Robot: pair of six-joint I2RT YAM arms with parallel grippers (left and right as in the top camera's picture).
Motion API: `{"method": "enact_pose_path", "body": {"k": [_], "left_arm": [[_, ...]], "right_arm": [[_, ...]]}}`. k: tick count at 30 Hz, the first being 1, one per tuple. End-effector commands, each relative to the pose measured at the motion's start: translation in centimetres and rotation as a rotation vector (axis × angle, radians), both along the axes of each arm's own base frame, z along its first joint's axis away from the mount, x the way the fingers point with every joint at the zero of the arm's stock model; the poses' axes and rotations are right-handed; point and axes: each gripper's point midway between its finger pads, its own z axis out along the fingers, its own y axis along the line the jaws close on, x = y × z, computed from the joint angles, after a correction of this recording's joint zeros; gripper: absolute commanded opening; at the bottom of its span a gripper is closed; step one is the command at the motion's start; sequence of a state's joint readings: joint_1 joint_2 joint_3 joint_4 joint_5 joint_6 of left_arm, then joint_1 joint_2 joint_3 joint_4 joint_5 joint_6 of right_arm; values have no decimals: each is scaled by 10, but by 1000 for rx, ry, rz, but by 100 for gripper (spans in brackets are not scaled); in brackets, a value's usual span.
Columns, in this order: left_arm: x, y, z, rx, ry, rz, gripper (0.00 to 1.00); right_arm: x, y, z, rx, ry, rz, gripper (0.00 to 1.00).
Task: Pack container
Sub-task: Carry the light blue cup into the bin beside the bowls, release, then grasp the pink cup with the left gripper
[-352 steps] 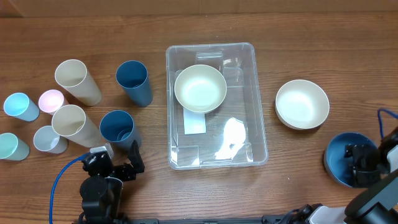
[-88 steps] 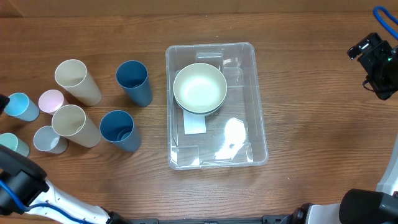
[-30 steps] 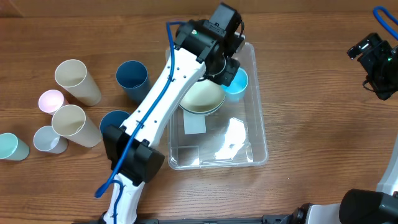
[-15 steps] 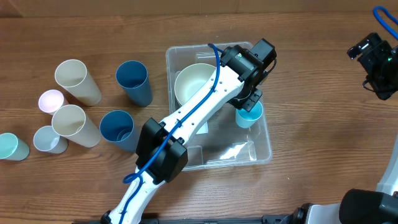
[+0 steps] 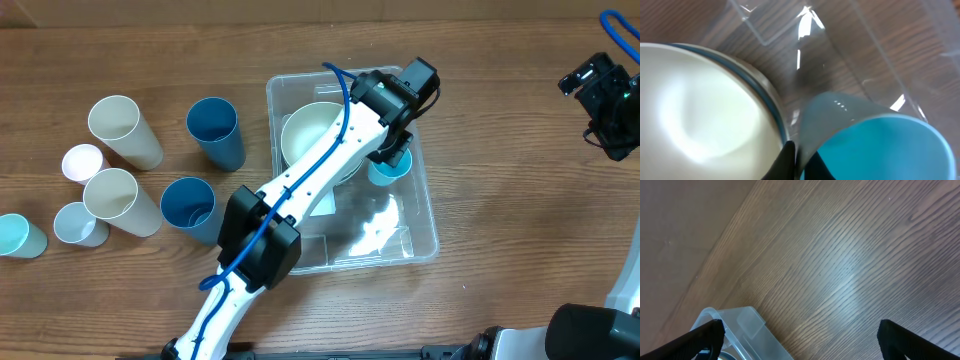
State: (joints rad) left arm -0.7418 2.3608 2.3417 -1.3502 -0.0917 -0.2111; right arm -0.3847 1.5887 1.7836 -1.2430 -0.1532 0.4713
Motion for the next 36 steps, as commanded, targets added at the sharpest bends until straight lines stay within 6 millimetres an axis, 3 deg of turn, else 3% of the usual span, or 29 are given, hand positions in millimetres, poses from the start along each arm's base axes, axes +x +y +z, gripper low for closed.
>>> {"method": "enact_pose_path", "body": {"k": [1,7,10,12,14,15,20,22,23,25,26,27,28,29,33,36], "left_arm": [[3,4,-3,12,-3,29,13],[5,8,-3,13,-1,37,13],[7,15,7,3,-3,59,13],[8,26,31,-12,-17,80,18],[11,49,70,-16,-69,118,33],[14,69,92,-9,-107,159,42],[8,179,186,-44,-232,414,45],[3,234,220,-85,-298,542,50],[-2,275,239,-100,-347,643,54],[-10,328,255,-108,-391,777,59],[-17,364,259,-102,-405,870,62],[-21,385,259,-89,-409,920,64],[-32,430,252,-70,-387,1048,67],[-39,453,242,-73,-353,1115,67],[-74,520,192,-70,-186,1387,66],[-83,559,145,-115,-103,1512,67]], "right_arm": [[0,0,5,-5,-15,-5,100],[0,0,5,-5,-15,-5,100],[0,0,5,-5,-15,-5,100],[0,0,5,-5,-15,-5,100],[0,0,5,-5,-15,-5,100],[0,0,5,-5,-15,-5,100],[0,0,5,-5,-15,-5,100],[0,0,5,-5,-15,-5,100],[0,0,5,-5,-15,-5,100],[0,0,5,-5,-15,-5,100],[0,0,5,-5,-15,-5,100],[0,0,5,-5,-15,-5,100],[0,0,5,-5,-15,-5,100],[0,0,5,-5,-15,-5,100],[0,0,5,-5,-15,-5,100],[0,0,5,-5,-15,-5,100]]}}
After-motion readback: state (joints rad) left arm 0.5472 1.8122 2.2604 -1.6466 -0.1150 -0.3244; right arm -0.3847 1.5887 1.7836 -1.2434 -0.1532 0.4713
